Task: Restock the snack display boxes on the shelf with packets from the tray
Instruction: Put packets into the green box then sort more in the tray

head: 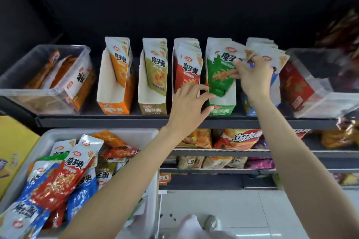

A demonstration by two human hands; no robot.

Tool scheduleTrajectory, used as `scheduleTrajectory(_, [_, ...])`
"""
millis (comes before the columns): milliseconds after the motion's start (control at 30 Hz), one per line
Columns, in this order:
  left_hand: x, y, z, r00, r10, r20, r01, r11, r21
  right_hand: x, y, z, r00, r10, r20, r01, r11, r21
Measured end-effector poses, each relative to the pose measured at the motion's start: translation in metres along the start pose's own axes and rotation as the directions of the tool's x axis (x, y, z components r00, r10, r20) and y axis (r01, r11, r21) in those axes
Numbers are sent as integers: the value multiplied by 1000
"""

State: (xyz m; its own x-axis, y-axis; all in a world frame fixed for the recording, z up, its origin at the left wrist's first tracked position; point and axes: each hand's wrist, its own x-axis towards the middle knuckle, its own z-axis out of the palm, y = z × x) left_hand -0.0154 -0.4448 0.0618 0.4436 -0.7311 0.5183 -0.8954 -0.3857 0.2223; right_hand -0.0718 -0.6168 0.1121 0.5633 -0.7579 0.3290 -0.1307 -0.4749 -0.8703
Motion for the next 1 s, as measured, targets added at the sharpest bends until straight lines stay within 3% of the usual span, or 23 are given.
scheduleTrajectory(133, [3,2,6,1000,10,-6,-10,1000,13,24,25,20,1000,-11,7,12,968,-250])
scheduleTrajectory(233, [2,1,8,1000,14,-17,-14,1000,17,32,27,26,999,-46,-11,40,948,-315])
scheduleTrajectory(467, [0,1,10,999,37,-26,-36,999,13,27,16,27,997,-58,-42,41,948,-315])
scheduleTrajectory(600, [-1,1,10,999,46,1,-46,999,26,12,8,16,998,-42,-56,29,974,-227])
scheduleTrajectory(733, [-3,1,4,1000,30,7,-30,1000,-4,-23,-1,1,986,-125,-109,110,984,-138])
scheduleTrajectory(867, [-22,-2,-22,987,-24,-160,-5,984,-176,-85,-21,-4,986,-156,-66,157,987,24])
scheduleTrajectory(1000, [-78,-19,-59,892,-161,-423,19,947,-320,-144,-39,11,977,-159,139,140,980,139])
